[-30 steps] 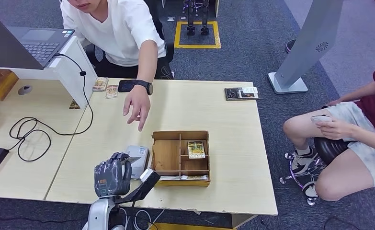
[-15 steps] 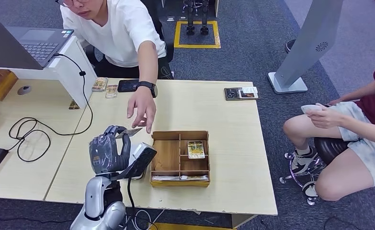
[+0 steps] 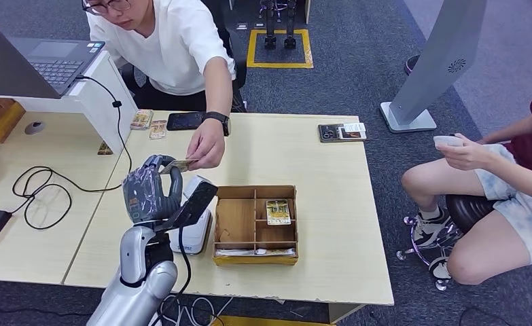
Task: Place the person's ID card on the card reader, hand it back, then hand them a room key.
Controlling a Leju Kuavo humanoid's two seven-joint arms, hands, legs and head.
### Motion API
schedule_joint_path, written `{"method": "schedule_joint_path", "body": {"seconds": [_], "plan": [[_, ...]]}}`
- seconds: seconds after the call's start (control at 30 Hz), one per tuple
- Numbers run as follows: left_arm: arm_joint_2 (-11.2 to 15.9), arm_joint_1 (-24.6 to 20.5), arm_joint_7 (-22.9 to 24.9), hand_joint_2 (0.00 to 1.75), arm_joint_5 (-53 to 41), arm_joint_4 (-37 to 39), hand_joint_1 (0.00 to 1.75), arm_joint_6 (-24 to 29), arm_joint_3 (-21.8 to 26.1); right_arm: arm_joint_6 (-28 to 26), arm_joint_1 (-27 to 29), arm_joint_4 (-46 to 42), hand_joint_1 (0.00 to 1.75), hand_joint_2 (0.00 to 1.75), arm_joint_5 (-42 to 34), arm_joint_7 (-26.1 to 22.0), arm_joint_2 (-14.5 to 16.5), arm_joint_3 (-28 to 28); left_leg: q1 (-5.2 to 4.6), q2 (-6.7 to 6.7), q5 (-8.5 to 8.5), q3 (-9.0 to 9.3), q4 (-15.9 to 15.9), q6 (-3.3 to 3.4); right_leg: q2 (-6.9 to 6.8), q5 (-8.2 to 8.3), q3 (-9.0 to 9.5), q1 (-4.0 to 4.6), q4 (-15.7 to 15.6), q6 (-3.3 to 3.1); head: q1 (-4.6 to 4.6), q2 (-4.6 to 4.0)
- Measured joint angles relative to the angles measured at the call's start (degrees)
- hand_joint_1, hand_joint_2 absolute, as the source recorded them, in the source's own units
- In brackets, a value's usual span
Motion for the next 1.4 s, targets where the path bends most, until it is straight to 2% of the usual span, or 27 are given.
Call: {"method": "schedule_joint_path", "body": {"seconds": [0.03,0.1,0.17,0.23,0.53,0.73,1.03,1.17,1.4], "plan": [[-0.09,-0.22,-0.05,1.75,0.40,0.17,1.62,0.14,0.00,-0.03,-0.01,0.11,0.00,1.75,0.13,-0.01,0.00,-0.07,0.00,0.00,0.00,0.00,0.00,0.00,0.00,0.00,0.00,0.00,0.00,0.00,0.00,0.00],[-0.35,-0.54,-0.43,1.75,1.65,0.42,1.10,0.46,-0.01,-0.14,-0.02,0.32,0.00,1.75,0.20,-0.01,0.00,-0.15,0.00,0.00,0.00,-0.01,0.00,0.00,0.00,0.00,-0.01,0.00,0.00,0.00,0.00,0.00],[-0.70,-0.71,-1.16,1.75,3.34,0.50,0.34,0.82,-0.04,-0.23,-0.02,0.46,0.00,1.75,0.00,0.03,0.00,-0.15,0.00,0.00,0.00,-0.01,0.00,0.00,0.01,0.00,-0.02,0.00,0.00,0.00,0.00,0.00],[-1.09,-0.83,-1.89,1.75,4.81,0.50,0.00,1.18,-0.13,-0.23,-0.01,0.50,0.00,1.75,-0.54,0.20,0.00,-0.10,0.00,0.00,0.00,-0.01,0.00,0.00,0.01,0.00,-0.02,0.00,0.00,0.00,0.01,0.00],[-2.03,-1.04,-4.36,1.75,8.83,-0.26,0.00,2.21,-1.36,0.01,0.06,0.08,0.00,1.75,-3.57,1.63,0.00,1.03,0.00,0.02,0.00,0.00,0.00,0.00,0.02,0.00,-0.03,0.00,0.00,0.00,0.01,0.00],[-1.86,0.26,-7.67,1.75,12.00,-3.16,0.00,2.98,-2.32,0.30,0.23,-0.47,0.00,1.75,-5.75,2.50,-0.02,1.74,0.00,0.02,0.00,-0.01,0.00,0.00,0.03,0.00,-0.03,0.00,0.00,0.00,0.01,0.00],[-0.25,4.25,-12.44,1.75,17.07,-7.75,0.00,3.75,-3.03,0.95,1.75,-2.15,0.00,1.75,-8.84,3.61,-0.02,3.66,0.00,0.04,-0.01,-0.02,0.00,0.00,0.04,-0.01,-0.04,0.00,0.00,0.00,0.01,0.00],[1.69,7.09,-17.09,1.75,22.85,-10.30,0.00,2.98,-3.73,1.19,2.95,-3.37,0.00,1.75,-10.12,4.03,0.06,4.57,0.01,0.05,-0.01,-0.02,0.00,0.00,0.05,-0.01,-0.05,0.01,0.00,0.00,0.00,0.00],[4.15,10.41,-21.99,1.75,27.29,-13.31,0.00,2.54,-3.99,1.83,3.97,-4.95,0.00,1.75,-10.86,4.22,0.11,5.12,0.00,0.04,-0.01,-0.03,0.00,0.00,0.05,-0.01,-0.04,0.00,0.00,0.00,0.01,0.00]]}}
